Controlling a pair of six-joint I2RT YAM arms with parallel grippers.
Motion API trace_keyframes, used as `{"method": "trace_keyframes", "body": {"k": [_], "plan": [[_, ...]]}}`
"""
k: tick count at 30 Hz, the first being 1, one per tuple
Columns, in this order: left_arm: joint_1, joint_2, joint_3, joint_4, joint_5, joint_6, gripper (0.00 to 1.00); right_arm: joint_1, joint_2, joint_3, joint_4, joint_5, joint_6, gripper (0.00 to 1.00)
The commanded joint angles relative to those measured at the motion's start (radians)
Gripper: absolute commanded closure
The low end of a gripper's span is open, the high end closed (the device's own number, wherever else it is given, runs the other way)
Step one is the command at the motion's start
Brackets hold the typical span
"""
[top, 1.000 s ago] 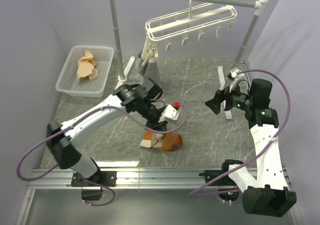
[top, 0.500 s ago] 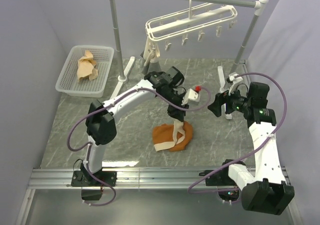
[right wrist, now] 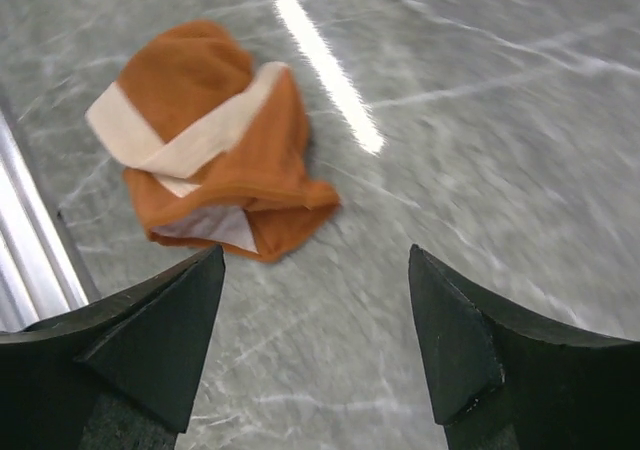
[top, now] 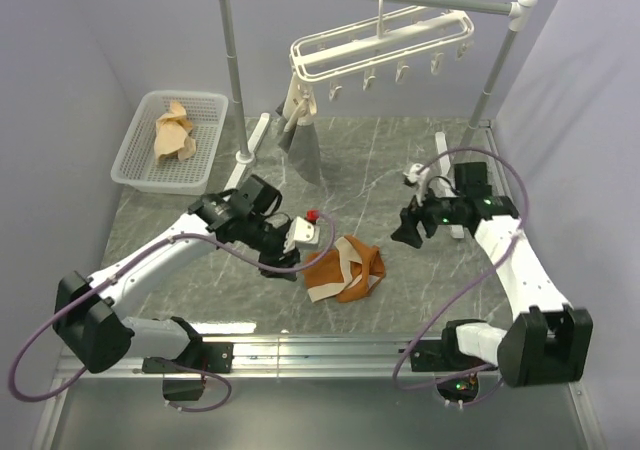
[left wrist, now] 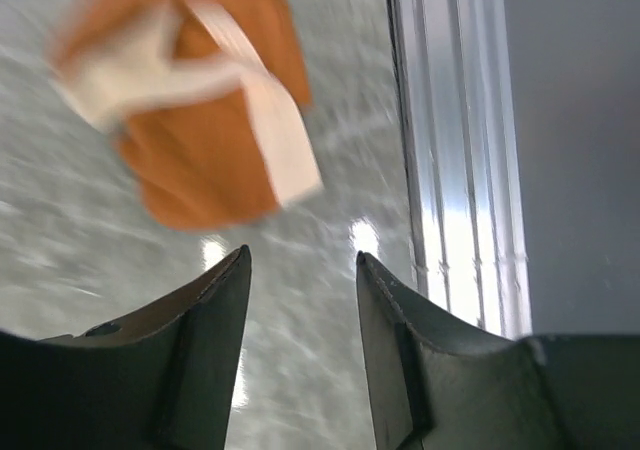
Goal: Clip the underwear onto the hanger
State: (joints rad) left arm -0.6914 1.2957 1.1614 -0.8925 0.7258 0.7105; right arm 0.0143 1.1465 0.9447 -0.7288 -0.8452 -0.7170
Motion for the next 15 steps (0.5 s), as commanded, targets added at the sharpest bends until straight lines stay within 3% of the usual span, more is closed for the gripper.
{"method": "trace_keyframes", "body": {"k": [1,6,10,15], "plan": [[0.006,0.01,-0.117,0.081,-0.025,0.026,0.49,0.102,0.096,0.086,0.07,0.02,-0.011,0.2],[0.024,-0.007,-0.174,0.109,-0.009,0.009,0.5,0.225,0.319,0.264,0.04,0.09,0.05,0.2],[0.065,0.01,-0.152,0.043,0.018,0.032,0.52,0.328,0.528,0.482,-0.154,0.141,0.034,0.17],[0.098,0.001,-0.155,0.001,0.041,0.026,0.54,0.43,0.619,0.513,-0.124,0.221,-0.022,0.17]]}}
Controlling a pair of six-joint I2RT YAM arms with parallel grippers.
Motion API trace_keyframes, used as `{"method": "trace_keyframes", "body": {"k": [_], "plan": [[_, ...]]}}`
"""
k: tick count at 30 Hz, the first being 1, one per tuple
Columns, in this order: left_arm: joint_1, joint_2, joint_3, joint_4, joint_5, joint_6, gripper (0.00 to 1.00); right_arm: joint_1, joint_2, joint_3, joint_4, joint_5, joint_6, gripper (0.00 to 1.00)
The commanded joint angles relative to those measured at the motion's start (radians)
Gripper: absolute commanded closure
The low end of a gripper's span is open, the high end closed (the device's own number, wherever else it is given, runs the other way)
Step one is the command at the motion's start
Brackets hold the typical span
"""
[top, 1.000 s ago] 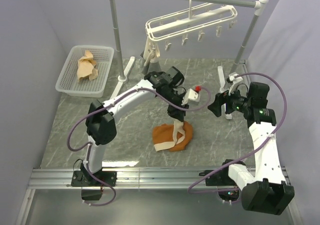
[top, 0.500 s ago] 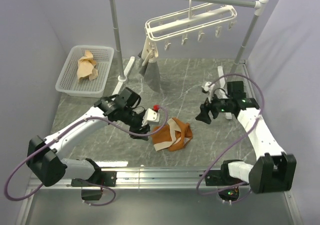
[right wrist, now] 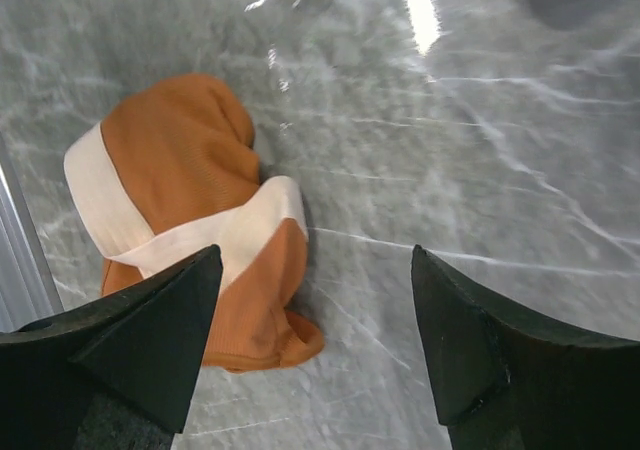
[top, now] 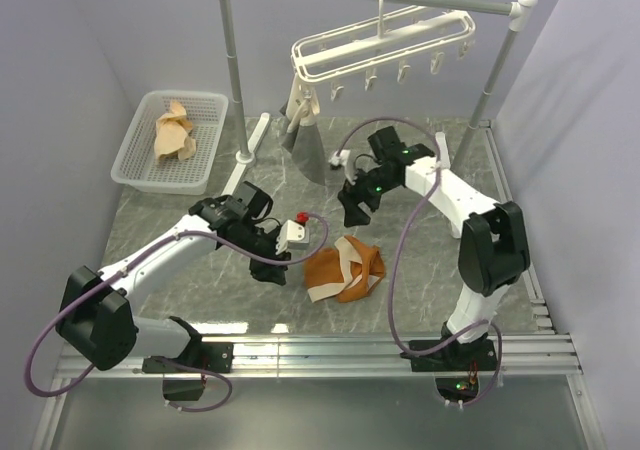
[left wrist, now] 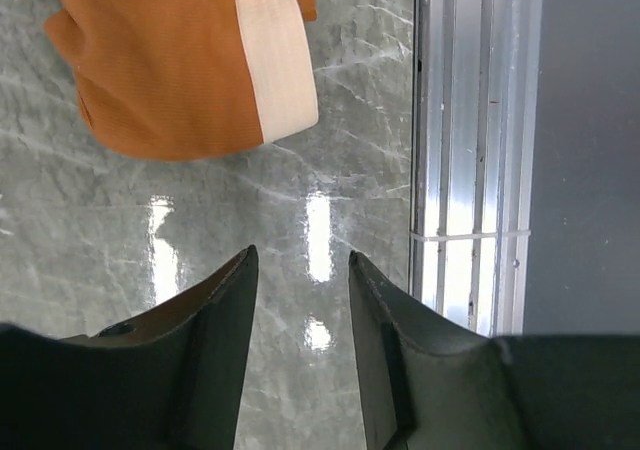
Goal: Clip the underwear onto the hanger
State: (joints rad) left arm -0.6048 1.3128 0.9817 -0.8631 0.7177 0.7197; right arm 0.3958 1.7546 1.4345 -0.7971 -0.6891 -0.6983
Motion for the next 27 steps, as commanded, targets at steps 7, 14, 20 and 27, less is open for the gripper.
{"method": "trace_keyframes", "body": {"k": [7,14,20,27], "plan": [[0.046,-0.052,-0.005,-0.004,0.063,-0.011,0.55,0.17,0.095,0.049,-0.051,0.171,-0.141,0.17],[0.051,-0.07,0.008,-0.045,0.058,0.006,0.55,0.181,0.25,0.145,-0.112,0.244,-0.199,0.16],[0.05,-0.095,-0.038,-0.005,-0.001,0.049,0.53,0.189,0.255,0.144,-0.244,0.16,-0.271,0.41],[0.024,-0.055,-0.054,0.019,-0.047,0.178,0.54,0.176,0.08,0.076,-0.212,0.109,-0.25,0.97]]}}
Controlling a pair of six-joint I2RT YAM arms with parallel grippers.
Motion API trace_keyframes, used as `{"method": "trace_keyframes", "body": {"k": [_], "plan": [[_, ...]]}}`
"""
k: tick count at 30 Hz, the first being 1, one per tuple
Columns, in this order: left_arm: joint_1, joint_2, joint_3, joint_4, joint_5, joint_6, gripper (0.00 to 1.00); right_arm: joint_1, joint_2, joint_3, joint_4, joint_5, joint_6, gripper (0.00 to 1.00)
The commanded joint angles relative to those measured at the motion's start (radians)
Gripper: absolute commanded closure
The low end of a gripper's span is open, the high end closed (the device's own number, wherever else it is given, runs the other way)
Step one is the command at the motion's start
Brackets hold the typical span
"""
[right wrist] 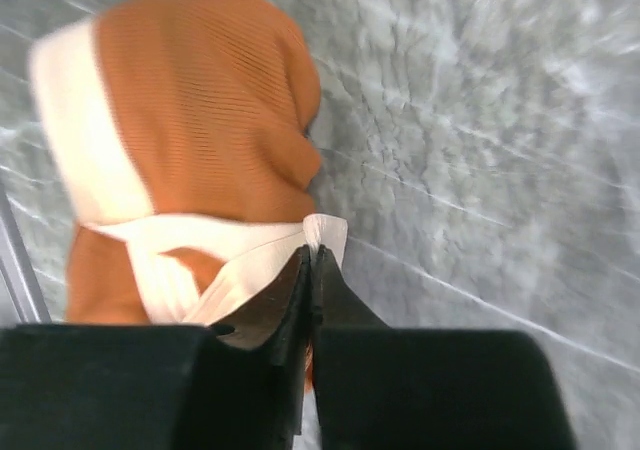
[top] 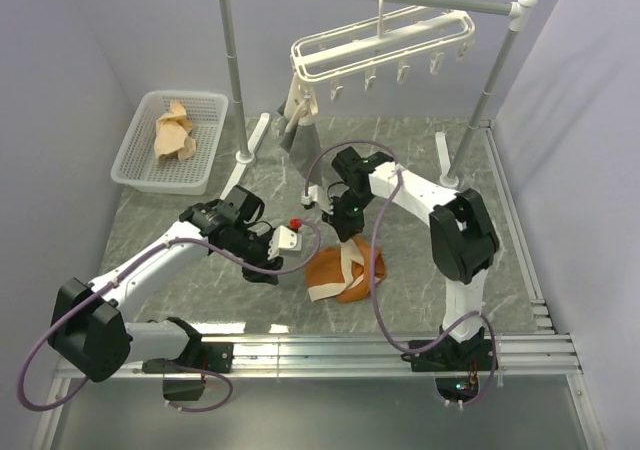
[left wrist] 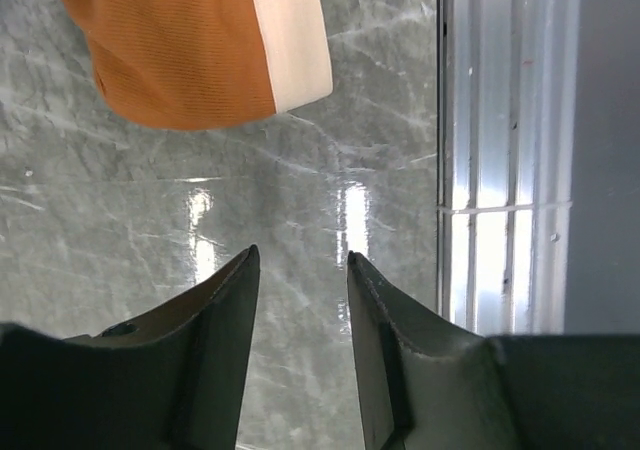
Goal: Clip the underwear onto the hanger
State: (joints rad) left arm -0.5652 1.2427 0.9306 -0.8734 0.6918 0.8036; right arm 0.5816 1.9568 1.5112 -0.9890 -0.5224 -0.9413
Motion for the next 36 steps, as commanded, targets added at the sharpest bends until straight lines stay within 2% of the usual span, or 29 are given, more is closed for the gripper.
{"method": "trace_keyframes", "body": {"k": [1,6,10,13,20,25,30,34,36], "plan": [[-0.022,0.026,-0.001,0.034,-0.024,0.106,0.55,-0.015,-0.146,-0.006,-0.013,-0.067,0.001,1.0],[-0.099,0.072,-0.002,0.149,-0.034,0.163,0.55,-0.074,-0.286,-0.057,0.024,-0.132,0.065,1.0],[-0.243,0.058,-0.109,0.305,-0.121,0.246,0.55,-0.134,-0.377,-0.159,0.088,-0.171,0.142,1.0],[-0.309,0.052,-0.182,0.417,-0.178,0.305,0.55,-0.179,-0.458,-0.244,0.164,-0.191,0.205,1.0],[-0.383,0.118,-0.227,0.612,-0.235,0.319,0.56,-0.215,-0.565,-0.342,0.254,-0.218,0.314,1.0],[-0.403,0.165,-0.205,0.646,-0.242,0.341,0.57,-0.22,-0.576,-0.373,0.279,-0.225,0.345,1.0],[-0.404,0.285,-0.173,0.62,-0.282,0.439,0.59,-0.232,-0.585,-0.384,0.302,-0.225,0.384,1.0],[-0.404,0.345,-0.158,0.646,-0.278,0.468,0.62,-0.249,-0.611,-0.408,0.331,-0.235,0.412,1.0],[-0.403,0.388,-0.124,0.637,-0.256,0.453,0.68,-0.253,-0.621,-0.413,0.339,-0.235,0.418,1.0]]}}
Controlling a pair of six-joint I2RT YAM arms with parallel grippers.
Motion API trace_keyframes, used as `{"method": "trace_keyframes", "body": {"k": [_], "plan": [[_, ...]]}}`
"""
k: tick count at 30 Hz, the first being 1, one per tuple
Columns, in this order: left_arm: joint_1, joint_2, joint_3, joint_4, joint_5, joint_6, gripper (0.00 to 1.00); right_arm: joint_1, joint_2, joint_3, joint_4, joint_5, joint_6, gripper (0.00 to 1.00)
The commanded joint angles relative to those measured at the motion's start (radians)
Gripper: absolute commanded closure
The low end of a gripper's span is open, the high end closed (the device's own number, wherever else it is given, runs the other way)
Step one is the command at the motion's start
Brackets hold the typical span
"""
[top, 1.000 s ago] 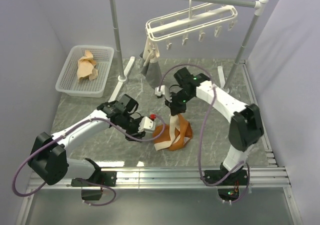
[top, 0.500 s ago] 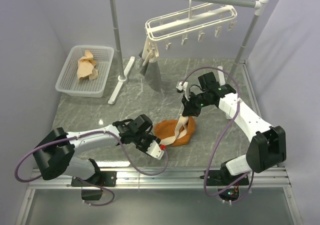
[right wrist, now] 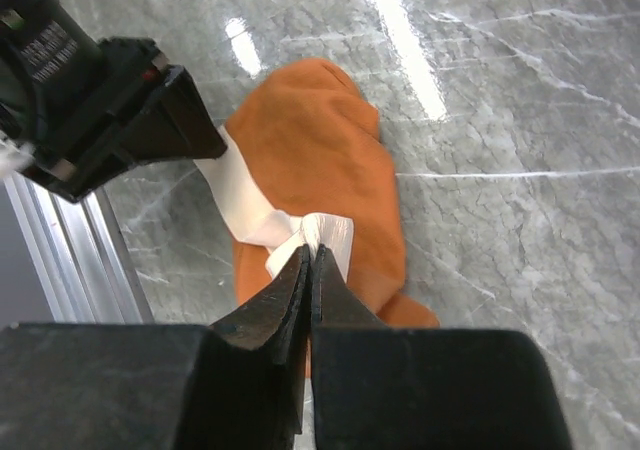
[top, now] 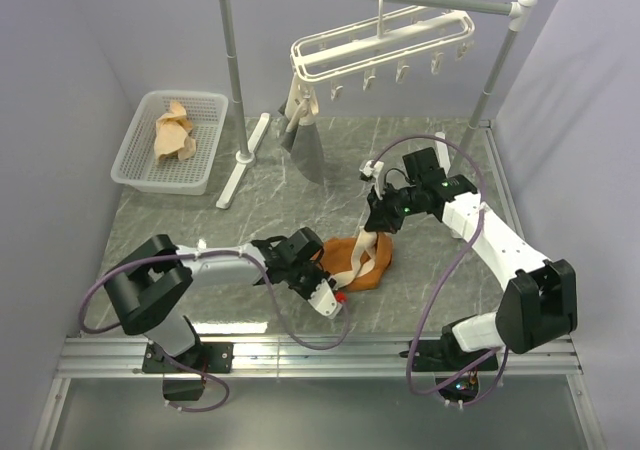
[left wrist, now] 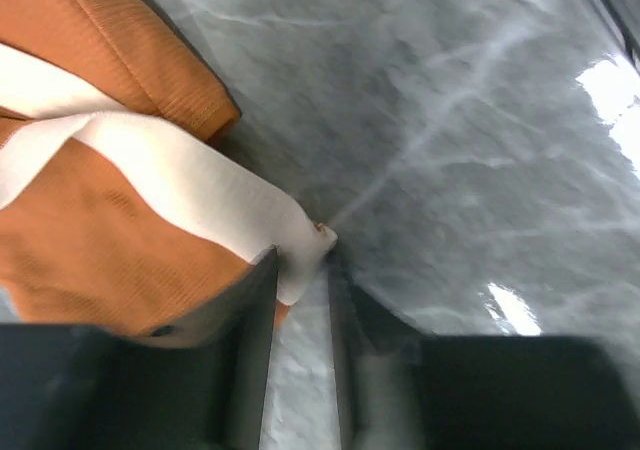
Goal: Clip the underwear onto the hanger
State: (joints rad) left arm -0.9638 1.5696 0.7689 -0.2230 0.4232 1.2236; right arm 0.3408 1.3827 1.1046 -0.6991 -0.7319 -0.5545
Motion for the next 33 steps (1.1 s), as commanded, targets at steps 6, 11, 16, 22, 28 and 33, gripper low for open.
{"method": "trace_keyframes", "body": {"k": [6,11,16,22,28,33], "plan": [[0.033,0.118,0.219,-0.147,0.081,-0.122,0.94,-0.081,-0.117,-0.032,0.091,-0.046,0.076,1.0],[0.199,-0.031,0.317,-0.191,0.216,-0.435,1.0,-0.235,-0.217,-0.086,0.22,-0.061,0.172,1.0],[0.436,-0.135,0.428,-0.178,0.406,-0.776,0.99,-0.387,-0.332,-0.146,0.38,-0.122,0.338,1.0],[0.569,-0.187,0.455,-0.059,0.515,-1.064,0.99,-0.479,-0.433,-0.21,0.621,-0.165,0.628,1.0],[0.57,-0.308,0.396,-0.212,0.574,-0.94,0.99,-0.484,-0.563,-0.265,0.56,-0.273,0.651,1.0],[0.556,-0.436,0.339,-0.452,0.66,-0.782,1.0,-0.484,-0.768,-0.327,0.368,-0.33,0.587,1.0]]}}
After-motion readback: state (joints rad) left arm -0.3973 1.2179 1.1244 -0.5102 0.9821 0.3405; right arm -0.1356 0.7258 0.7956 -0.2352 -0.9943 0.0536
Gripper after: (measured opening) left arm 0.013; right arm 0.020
